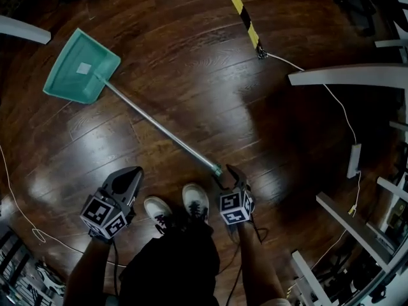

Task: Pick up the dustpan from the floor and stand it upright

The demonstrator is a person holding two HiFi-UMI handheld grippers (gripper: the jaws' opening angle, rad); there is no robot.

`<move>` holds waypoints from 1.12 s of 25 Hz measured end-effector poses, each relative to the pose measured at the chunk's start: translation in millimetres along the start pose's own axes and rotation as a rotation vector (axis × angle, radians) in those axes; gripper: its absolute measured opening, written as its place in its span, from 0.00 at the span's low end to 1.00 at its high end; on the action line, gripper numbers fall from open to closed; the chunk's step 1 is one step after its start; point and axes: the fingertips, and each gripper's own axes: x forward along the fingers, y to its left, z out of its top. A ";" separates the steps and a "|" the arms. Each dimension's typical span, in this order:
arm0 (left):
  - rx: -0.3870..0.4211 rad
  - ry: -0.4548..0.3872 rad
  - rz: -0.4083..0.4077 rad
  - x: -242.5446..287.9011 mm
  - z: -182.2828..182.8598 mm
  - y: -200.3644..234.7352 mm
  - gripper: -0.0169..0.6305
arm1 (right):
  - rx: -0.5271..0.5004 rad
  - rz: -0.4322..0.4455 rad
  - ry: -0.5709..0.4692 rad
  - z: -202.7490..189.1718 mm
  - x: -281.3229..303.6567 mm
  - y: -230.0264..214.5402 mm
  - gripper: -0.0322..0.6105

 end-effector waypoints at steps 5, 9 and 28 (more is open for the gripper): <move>-0.003 0.027 -0.021 10.2 -39.6 2.7 0.04 | -0.048 0.010 0.046 -28.9 39.7 2.9 0.43; -0.067 0.029 -0.013 1.5 -59.2 10.6 0.04 | -0.089 0.019 0.069 -32.8 60.3 5.7 0.31; -0.135 -0.130 0.063 -104.7 72.8 -16.5 0.04 | -0.085 -0.060 0.020 95.8 -64.8 9.3 0.22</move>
